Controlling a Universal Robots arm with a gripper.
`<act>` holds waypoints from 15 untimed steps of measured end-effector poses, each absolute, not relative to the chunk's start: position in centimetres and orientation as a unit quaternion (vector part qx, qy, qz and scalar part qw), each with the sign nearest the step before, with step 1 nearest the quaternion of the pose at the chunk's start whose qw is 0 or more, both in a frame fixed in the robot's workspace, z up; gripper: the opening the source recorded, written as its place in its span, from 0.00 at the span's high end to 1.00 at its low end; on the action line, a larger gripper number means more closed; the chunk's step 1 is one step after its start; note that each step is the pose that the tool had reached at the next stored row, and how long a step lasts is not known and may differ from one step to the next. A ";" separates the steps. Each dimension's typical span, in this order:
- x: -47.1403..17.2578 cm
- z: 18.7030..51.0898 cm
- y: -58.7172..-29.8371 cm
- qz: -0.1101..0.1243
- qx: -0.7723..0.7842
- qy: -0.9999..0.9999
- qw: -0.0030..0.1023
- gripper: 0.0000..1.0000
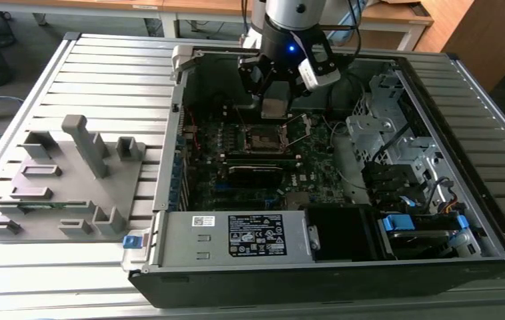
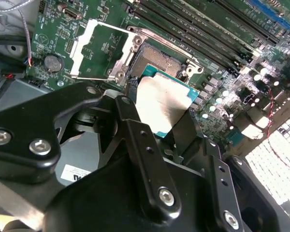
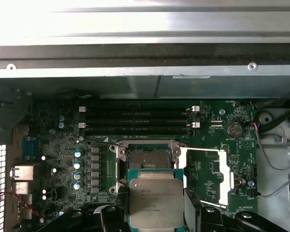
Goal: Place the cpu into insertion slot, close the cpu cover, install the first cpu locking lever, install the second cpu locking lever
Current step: 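Place the cpu into insertion slot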
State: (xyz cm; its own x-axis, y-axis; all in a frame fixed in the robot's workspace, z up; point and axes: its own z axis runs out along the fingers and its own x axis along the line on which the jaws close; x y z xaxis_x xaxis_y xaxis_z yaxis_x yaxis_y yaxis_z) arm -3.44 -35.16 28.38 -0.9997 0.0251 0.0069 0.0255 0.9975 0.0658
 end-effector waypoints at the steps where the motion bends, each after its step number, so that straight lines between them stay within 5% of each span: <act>1: -3.4 28.4 -35.2 -0.033 -0.013 -0.999 0.003 0.46; 15: -3.4 28.0 -35.2 -0.033 -0.013 -0.999 0.003 0.46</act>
State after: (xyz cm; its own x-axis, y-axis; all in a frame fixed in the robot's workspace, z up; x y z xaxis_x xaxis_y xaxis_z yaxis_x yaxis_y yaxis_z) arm -3.44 -35.16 28.01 -0.9997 0.0251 0.0068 0.0255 0.9975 0.0655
